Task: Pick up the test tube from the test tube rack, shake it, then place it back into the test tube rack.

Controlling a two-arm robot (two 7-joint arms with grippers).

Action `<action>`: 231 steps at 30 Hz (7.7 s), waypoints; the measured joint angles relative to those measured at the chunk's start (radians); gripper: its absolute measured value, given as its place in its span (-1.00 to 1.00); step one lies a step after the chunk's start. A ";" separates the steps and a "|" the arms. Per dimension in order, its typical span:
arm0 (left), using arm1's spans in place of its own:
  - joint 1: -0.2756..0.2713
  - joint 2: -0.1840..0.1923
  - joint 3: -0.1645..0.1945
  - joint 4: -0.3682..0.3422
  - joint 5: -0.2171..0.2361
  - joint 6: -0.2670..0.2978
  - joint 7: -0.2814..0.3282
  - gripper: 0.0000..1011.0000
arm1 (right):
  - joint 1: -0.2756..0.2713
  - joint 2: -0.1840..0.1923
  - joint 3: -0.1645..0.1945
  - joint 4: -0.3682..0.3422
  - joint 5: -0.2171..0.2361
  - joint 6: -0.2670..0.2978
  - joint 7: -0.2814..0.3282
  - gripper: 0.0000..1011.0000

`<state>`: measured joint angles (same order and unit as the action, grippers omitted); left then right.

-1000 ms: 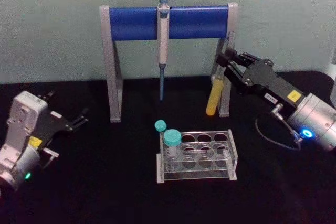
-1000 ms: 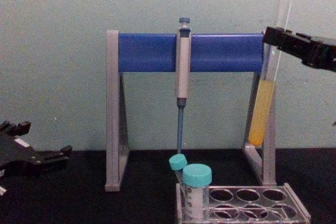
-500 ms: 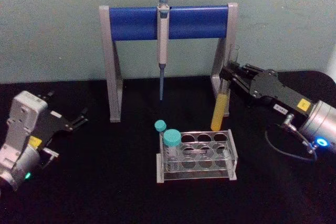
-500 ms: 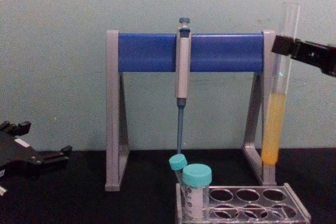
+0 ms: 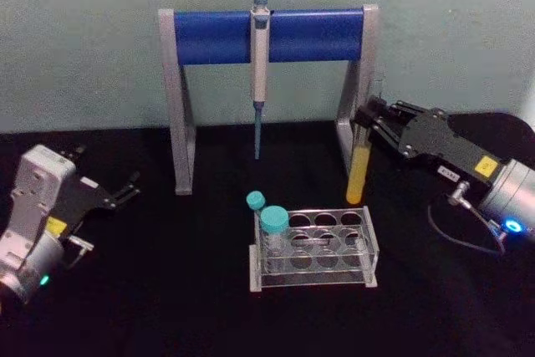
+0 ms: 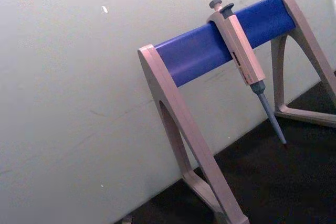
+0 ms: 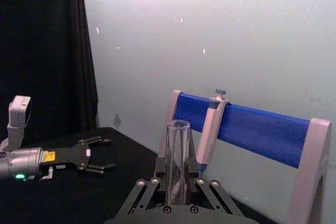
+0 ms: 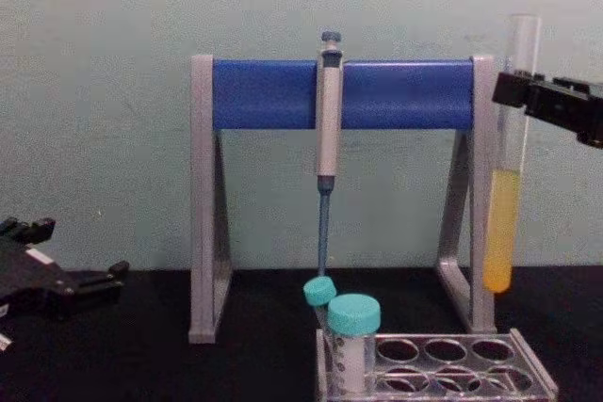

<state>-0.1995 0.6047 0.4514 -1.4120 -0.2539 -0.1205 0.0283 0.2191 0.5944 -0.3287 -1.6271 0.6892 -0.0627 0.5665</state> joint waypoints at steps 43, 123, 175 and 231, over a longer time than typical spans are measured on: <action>0.000 0.000 0.000 0.000 0.000 0.000 0.000 0.98 | 0.076 -0.098 -0.078 0.178 -0.080 -0.062 0.073 -0.55; 0.000 0.000 0.000 0.000 0.000 0.000 0.000 0.98 | 0.120 -0.137 -0.127 0.307 -0.148 -0.026 0.076 -0.55; 0.000 0.000 0.000 0.000 0.000 0.000 0.000 0.98 | 0.125 -0.136 -0.134 0.314 -0.160 -0.006 0.071 -0.55; 0.000 0.000 0.000 0.000 0.000 0.000 0.000 0.98 | 0.123 -0.135 -0.134 0.311 -0.162 -0.008 0.068 0.98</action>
<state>-0.1995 0.6047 0.4514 -1.4120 -0.2539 -0.1205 0.0283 0.3425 0.4596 -0.4623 -1.3162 0.5274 -0.0712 0.6348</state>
